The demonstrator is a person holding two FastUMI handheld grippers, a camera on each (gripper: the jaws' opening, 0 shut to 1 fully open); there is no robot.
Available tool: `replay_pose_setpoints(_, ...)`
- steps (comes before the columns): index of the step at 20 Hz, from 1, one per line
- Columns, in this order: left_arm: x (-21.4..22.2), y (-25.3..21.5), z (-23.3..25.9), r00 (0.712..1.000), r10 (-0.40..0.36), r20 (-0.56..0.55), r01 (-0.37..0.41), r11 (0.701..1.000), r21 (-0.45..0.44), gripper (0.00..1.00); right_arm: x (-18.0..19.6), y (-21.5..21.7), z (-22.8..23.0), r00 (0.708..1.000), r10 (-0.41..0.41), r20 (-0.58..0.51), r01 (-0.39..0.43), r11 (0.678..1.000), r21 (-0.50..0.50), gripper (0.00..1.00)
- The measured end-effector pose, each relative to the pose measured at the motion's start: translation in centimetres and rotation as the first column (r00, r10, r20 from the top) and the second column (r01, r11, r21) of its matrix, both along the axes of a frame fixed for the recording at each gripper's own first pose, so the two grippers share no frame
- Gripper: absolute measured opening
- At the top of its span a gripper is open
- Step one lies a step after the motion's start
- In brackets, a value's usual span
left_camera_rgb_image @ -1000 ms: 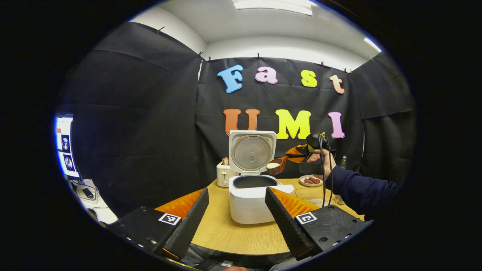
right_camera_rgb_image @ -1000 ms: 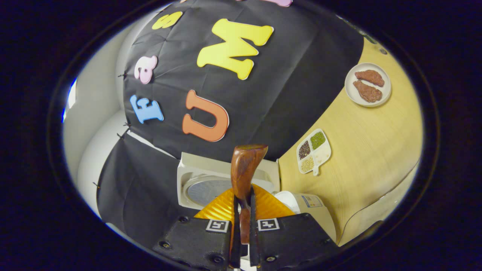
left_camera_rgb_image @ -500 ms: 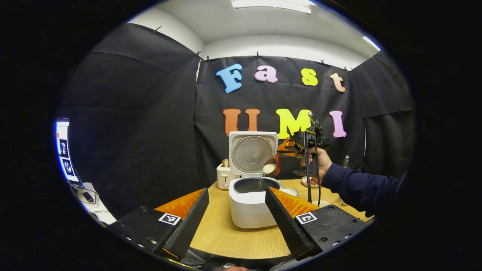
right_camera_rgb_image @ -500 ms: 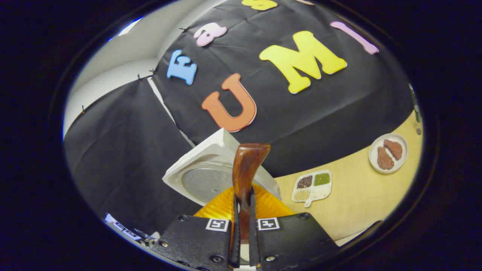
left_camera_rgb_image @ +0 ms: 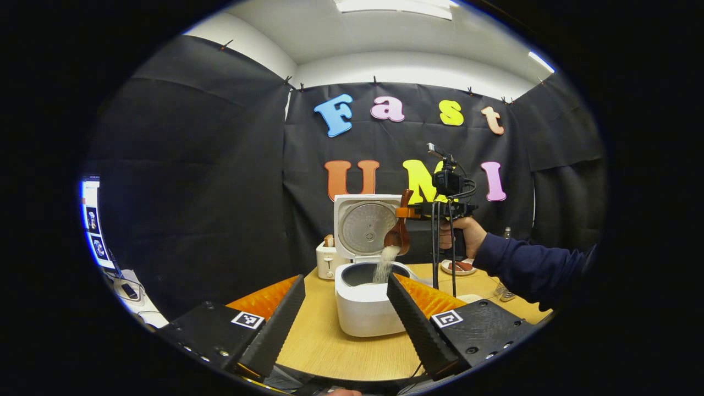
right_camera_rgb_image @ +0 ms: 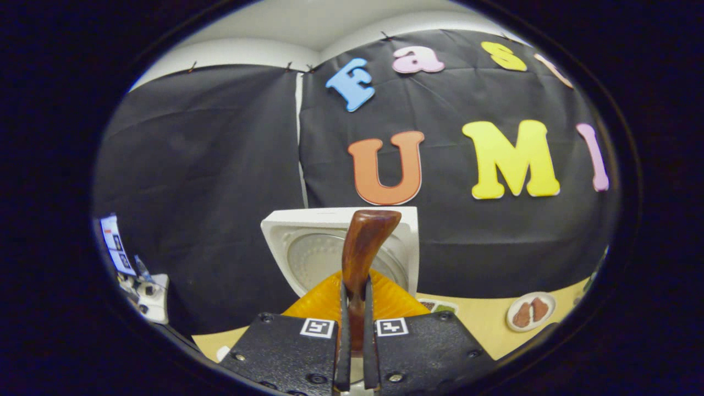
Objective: Close the left gripper, press the button to open the rice cooker; take a wooden spoon from the chopstick holder with the right hand, scoop a spoonful of rice and pour it into the rice cooker, then put the wooden spoon back into the chopstick holder.
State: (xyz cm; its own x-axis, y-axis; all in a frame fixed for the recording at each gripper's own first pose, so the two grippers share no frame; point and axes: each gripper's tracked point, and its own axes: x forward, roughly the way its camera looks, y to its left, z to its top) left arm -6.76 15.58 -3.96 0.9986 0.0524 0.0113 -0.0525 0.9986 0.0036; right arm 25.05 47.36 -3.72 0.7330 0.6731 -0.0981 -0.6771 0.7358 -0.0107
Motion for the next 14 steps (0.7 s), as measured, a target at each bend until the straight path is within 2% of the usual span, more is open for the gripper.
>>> replay_pose_setpoints(3, 0.2, -0.4, -0.4, 1.0, -0.008, -0.008, 0.008, 1.0, -0.008, 0.95, -1.2, 1.4, -0.4, 0.991, 0.04, 0.129, -0.023, 0.991, -0.134, 0.14)
replay_pose_setpoints(6, 0.3, -0.3, -0.4, 1.0, 0.003, -0.018, -0.003, 1.0, -0.009, 0.95, -2.6, 1.9, -0.6, 0.976, 0.055, 0.212, -0.011, 0.978, -0.206, 0.14)
replay_pose_setpoints(10, 0.4, -0.5, -0.1, 1.0, 0.009, -0.012, -0.009, 1.0, -0.004, 0.95, -3.3, 2.0, 0.3, 0.97, 0.021, 0.244, 0.029, 0.979, -0.203, 0.14)
replay_pose_setpoints(14, 1.0, -1.3, 0.0, 1.0, 0.0, -0.008, 0.0, 1.0, -0.013, 0.95, -4.3, -0.6, 1.6, 0.979, -0.044, 0.2, 0.074, 0.987, -0.142, 0.14)
